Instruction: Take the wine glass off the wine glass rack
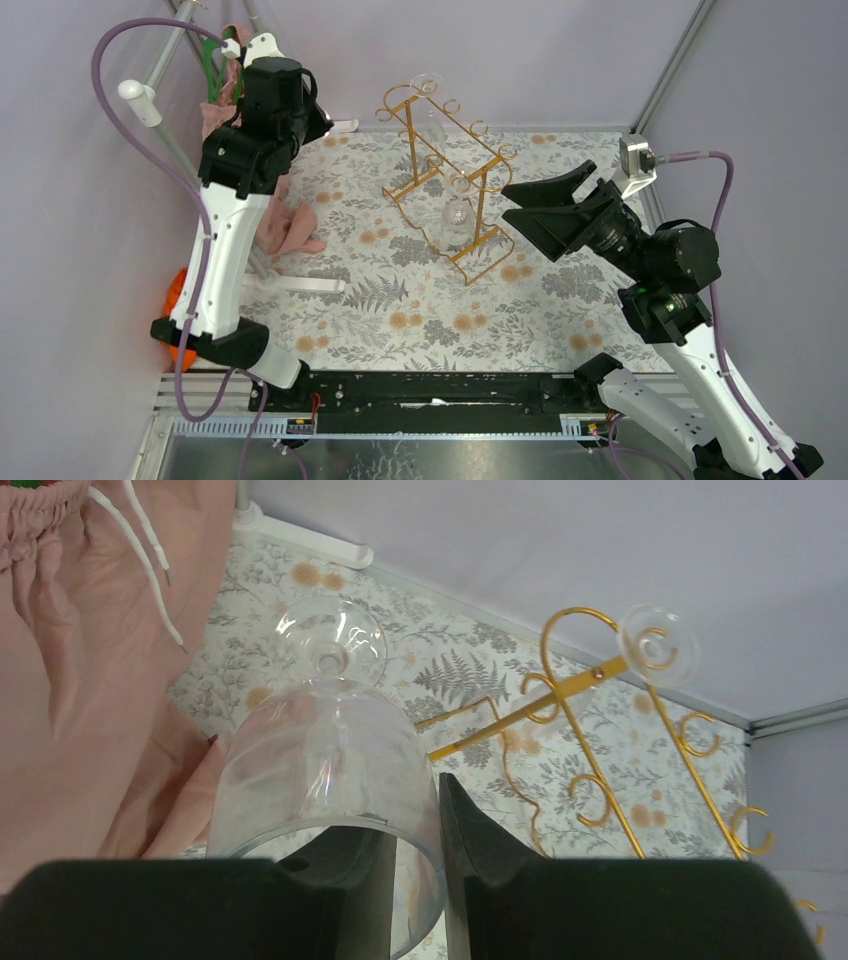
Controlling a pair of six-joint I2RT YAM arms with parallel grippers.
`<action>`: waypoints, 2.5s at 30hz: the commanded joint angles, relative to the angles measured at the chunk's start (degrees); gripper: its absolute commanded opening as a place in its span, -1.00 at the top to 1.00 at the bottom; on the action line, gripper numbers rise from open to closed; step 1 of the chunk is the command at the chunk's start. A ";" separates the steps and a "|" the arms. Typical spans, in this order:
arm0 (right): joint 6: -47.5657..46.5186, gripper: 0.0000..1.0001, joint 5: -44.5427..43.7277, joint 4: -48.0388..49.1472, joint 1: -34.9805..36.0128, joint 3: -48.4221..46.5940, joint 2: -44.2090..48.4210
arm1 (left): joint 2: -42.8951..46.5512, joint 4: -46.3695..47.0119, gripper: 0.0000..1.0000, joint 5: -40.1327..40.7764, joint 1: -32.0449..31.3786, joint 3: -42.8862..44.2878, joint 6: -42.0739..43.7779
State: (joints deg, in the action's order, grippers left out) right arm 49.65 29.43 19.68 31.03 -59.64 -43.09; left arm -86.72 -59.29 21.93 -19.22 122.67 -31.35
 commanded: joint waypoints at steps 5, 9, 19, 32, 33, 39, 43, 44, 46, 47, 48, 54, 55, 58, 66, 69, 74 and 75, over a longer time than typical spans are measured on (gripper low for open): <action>-3.96 -0.84 -2.85 -3.21 0.43 -2.48 0.86 | -5.95 0.41 1.00 -8.97 5.53 2.12 2.63; -4.93 -0.86 -3.70 -4.60 0.42 -2.87 0.82 | -8.50 0.74 1.00 -11.96 6.48 2.67 2.76; -7.43 -0.95 -7.13 -8.92 0.42 -3.60 0.95 | -16.58 -2.29 1.00 -19.38 11.17 5.12 5.42; -8.54 -0.99 -8.53 -10.81 0.42 -4.83 0.51 | -25.34 -4.74 1.00 -25.62 14.99 5.49 6.77; -8.64 -0.98 -8.61 -11.17 0.43 -4.87 0.47 | -26.03 -5.31 1.00 -25.70 15.08 5.99 6.93; -8.96 -0.99 -8.97 -11.65 0.38 -4.66 1.25 | -31.16 -8.59 1.00 -26.75 15.53 8.06 7.75; -9.72 -0.99 -9.61 -12.76 0.38 -5.11 1.74 | -32.98 -9.27 1.00 -26.59 15.62 7.24 7.97; -9.89 -0.99 -9.78 -13.01 0.41 -5.26 1.86 | -33.24 -9.26 1.00 -26.60 15.58 7.11 7.97; -10.09 -0.99 -9.74 -13.32 0.43 -5.46 2.05 | -33.57 -9.19 1.00 -26.78 15.62 6.75 8.21; -10.15 -0.99 -9.84 -13.49 0.37 -5.47 2.12 | -33.69 -9.14 1.00 -26.78 15.64 6.52 8.23; -10.25 -0.99 -9.92 -13.55 0.35 -5.41 2.21 | -33.81 -8.98 1.00 -26.77 15.62 6.12 8.30; -10.71 -0.99 -10.48 -14.32 0.42 -5.18 2.61 | -35.05 -8.45 1.00 -25.89 15.75 4.57 8.78; -10.79 -0.99 -10.52 -14.40 0.36 -5.14 2.65 | -35.17 -8.14 1.00 -25.97 15.86 4.17 8.77; -10.88 -0.99 -10.70 -14.57 0.36 -5.14 2.67 | -36.02 -7.33 1.00 -26.06 16.06 3.19 8.84; -11.24 -0.99 -11.15 -14.94 0.36 -4.79 2.38 | -36.35 -4.23 1.00 -25.74 16.09 -0.77 8.28; -11.20 -0.99 -11.07 -14.71 0.42 -4.66 2.29 | -36.33 -3.65 1.00 -25.62 16.12 -1.74 8.15; -11.08 -0.99 -11.07 -14.47 0.42 -4.31 2.22 | -35.74 -2.97 1.00 -25.64 16.08 -3.01 7.98; -11.07 -0.99 -11.07 -14.45 0.40 -4.27 2.22 | -35.63 -2.78 1.00 -25.52 16.09 -3.39 7.95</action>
State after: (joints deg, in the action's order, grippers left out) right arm 39.42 19.03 3.68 31.03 -62.78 -40.88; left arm -123.09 -64.88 -3.90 -3.53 121.12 -23.81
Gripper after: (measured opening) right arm 0.994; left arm 0.257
